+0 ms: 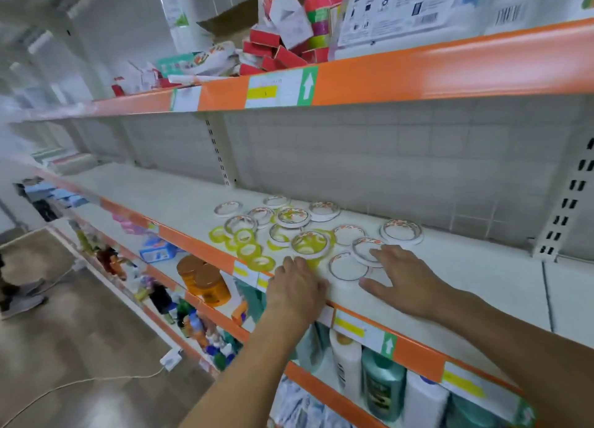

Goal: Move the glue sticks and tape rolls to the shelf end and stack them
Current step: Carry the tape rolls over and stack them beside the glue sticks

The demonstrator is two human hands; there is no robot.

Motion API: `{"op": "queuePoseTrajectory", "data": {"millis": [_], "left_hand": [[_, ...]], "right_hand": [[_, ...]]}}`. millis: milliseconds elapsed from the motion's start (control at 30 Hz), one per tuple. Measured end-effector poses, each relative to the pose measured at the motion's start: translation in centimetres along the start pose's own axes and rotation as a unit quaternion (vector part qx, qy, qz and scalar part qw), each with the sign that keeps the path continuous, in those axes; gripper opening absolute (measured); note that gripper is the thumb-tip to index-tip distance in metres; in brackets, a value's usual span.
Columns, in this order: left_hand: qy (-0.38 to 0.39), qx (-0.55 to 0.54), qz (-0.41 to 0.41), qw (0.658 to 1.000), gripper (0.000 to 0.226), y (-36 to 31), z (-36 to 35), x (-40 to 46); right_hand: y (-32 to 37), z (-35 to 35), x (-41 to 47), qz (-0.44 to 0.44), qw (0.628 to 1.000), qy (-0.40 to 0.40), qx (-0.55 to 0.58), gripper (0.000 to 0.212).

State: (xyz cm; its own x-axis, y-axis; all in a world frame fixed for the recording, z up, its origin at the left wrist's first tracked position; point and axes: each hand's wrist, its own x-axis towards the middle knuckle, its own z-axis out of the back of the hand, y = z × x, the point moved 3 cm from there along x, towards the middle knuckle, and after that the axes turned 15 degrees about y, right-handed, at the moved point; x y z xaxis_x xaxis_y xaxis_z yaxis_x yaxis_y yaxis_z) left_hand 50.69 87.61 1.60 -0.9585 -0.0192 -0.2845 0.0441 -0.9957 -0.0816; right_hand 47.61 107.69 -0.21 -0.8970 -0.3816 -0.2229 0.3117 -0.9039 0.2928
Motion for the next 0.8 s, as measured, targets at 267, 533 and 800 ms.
{"op": "queuePoseTrajectory", "data": {"millis": [267,533,800], "left_hand": [[-0.011,-0.043,-0.032,0.998,0.043,1.6,-0.7,5.1],[-0.039,-0.107,-0.115,0.987,0.050,-0.2,-1.0,6.5],[-0.120,-0.239,-0.158,0.950,0.061,0.9,-2.7,7.0]], "right_hand": [[-1.0,-0.7,3.7,-0.050,0.995,-0.061,0.068,0.084],[-1.1,-2.7,5.5,-0.057,0.991,-0.094,0.073,0.103],[-1.4,-2.8,5.5,-0.054,0.984,-0.139,0.102,0.080]]}}
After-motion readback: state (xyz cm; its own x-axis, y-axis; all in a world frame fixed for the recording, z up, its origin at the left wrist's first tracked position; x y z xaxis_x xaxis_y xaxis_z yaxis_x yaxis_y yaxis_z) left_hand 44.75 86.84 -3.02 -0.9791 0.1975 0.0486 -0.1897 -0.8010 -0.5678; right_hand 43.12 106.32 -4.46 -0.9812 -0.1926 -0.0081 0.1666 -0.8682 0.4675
